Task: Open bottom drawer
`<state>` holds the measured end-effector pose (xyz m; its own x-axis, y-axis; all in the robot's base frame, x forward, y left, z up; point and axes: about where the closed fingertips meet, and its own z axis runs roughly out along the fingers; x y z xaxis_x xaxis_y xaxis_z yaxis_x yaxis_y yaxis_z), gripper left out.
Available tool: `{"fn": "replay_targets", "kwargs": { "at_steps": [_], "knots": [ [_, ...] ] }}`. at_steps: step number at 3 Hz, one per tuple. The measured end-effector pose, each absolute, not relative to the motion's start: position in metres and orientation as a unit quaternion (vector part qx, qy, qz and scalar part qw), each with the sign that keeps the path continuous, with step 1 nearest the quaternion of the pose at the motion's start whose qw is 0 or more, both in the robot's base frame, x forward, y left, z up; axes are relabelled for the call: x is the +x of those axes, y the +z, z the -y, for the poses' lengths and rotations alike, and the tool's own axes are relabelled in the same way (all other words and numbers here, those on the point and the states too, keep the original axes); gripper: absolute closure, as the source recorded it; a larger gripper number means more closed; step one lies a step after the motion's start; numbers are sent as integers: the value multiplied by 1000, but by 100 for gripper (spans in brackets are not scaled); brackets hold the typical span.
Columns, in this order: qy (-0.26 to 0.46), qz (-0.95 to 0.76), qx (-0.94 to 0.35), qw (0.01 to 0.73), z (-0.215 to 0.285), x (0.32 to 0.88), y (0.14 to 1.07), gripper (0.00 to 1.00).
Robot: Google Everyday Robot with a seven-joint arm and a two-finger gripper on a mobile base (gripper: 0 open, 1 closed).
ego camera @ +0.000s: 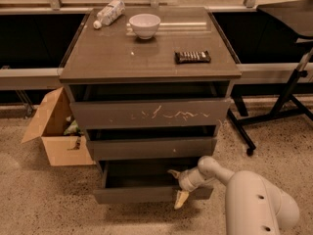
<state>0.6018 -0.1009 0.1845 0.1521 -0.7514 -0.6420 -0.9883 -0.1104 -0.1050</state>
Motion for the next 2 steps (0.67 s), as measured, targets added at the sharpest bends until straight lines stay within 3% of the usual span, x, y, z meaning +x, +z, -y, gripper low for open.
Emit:
{"fn": "replay_targets", "kwargs": {
  "at_steps": [2],
  "knots": [
    [250,-593,-713,276,87,600,174,0]
  ]
}}
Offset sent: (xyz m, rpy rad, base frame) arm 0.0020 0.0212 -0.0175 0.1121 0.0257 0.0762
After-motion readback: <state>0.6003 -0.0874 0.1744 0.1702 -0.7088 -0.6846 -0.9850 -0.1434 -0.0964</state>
